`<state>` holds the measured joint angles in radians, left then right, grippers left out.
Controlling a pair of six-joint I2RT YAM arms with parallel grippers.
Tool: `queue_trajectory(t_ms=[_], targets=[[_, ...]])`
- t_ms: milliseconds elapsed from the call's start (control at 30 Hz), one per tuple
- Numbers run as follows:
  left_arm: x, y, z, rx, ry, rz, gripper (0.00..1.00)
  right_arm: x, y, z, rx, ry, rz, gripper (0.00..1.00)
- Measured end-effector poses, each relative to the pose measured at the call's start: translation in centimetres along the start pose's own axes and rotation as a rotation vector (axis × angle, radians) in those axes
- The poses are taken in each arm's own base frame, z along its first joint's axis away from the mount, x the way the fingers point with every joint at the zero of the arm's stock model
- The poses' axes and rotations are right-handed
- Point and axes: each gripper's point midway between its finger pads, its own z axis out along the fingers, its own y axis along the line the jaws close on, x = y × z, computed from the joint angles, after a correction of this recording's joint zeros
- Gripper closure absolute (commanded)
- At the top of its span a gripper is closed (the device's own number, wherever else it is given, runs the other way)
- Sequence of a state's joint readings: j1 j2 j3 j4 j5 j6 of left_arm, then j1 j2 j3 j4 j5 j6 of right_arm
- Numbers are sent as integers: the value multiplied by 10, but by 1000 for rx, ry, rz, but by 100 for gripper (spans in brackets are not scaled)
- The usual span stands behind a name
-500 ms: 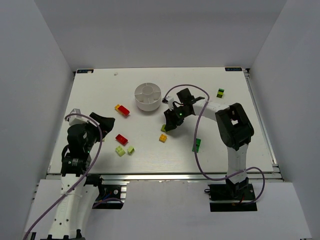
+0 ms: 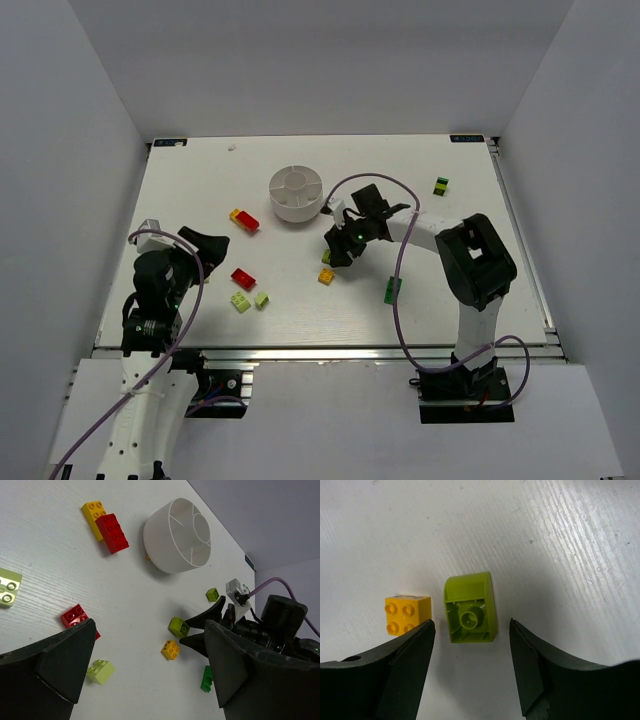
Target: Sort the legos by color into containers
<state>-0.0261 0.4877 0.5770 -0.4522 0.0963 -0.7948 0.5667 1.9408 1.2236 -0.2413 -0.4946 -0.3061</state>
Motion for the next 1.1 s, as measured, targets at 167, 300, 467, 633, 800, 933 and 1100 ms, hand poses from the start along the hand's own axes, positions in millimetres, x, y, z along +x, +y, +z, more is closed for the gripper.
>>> queue_trajectory(t_ms=[167,300,467,633,800,933,1100], targets=[[2,2,-1,-8,7,-1,2,-1,-7,1,54,-4,-66,34],[4,3,-2,-7,7,-4,2,-2,-14,1,101,-1,-114,35],[5,4,-5,-5,4,-8,2,-1,-16,2,135,5,-184,36],[8,7,-6,-12,11,-12,2,1,-13,4,149,13,-253,38],[12,11,-7,-24,22,-14,2,2,-8,5,138,16,-313,56],[13,12,-7,-29,27,-15,2,2,-5,5,126,15,-353,81],[14,12,-7,-29,28,-15,2,3,-4,3,115,24,-391,100]])
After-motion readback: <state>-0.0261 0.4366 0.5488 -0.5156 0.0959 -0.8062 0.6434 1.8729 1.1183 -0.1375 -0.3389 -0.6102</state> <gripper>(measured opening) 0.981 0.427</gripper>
